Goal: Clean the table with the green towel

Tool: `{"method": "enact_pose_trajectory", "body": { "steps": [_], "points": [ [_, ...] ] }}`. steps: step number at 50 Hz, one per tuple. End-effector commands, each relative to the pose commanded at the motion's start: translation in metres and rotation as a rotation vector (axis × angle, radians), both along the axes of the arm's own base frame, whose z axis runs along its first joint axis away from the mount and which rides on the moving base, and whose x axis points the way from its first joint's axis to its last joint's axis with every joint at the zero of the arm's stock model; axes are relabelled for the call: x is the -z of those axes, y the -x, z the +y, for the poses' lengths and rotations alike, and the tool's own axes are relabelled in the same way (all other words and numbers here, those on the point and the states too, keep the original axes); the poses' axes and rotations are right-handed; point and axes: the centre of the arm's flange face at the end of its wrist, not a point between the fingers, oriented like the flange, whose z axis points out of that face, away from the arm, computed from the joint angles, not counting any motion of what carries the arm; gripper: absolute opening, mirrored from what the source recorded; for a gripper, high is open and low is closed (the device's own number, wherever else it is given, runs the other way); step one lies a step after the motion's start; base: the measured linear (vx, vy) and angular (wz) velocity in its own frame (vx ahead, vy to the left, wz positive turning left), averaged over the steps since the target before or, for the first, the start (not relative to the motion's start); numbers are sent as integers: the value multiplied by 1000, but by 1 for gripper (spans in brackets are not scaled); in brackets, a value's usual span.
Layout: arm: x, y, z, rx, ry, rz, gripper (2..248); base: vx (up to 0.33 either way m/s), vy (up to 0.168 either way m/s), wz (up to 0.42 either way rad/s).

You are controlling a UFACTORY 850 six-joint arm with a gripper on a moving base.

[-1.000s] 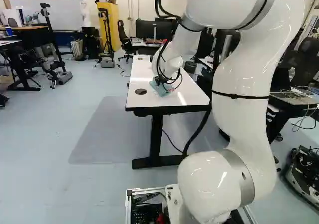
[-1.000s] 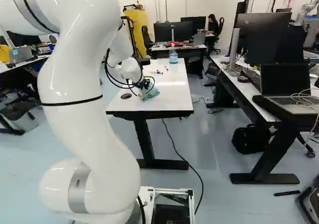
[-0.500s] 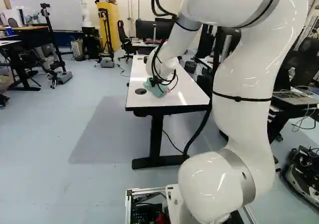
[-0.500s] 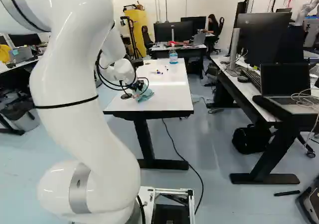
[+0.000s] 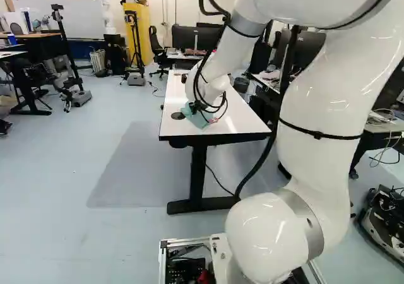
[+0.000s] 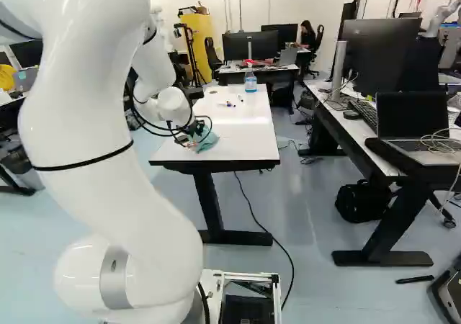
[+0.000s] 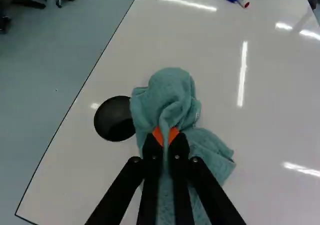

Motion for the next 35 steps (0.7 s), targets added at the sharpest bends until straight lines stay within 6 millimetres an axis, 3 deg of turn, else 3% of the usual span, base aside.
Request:
{"method": "enact_pose_trajectory", "body": {
  "steps": [25,35],
  "points": [
    [0,33,-36,66,1,10,30,0,0,0],
    [0,37,-52,101,1,11,30,0,0,0]
  ]
}}
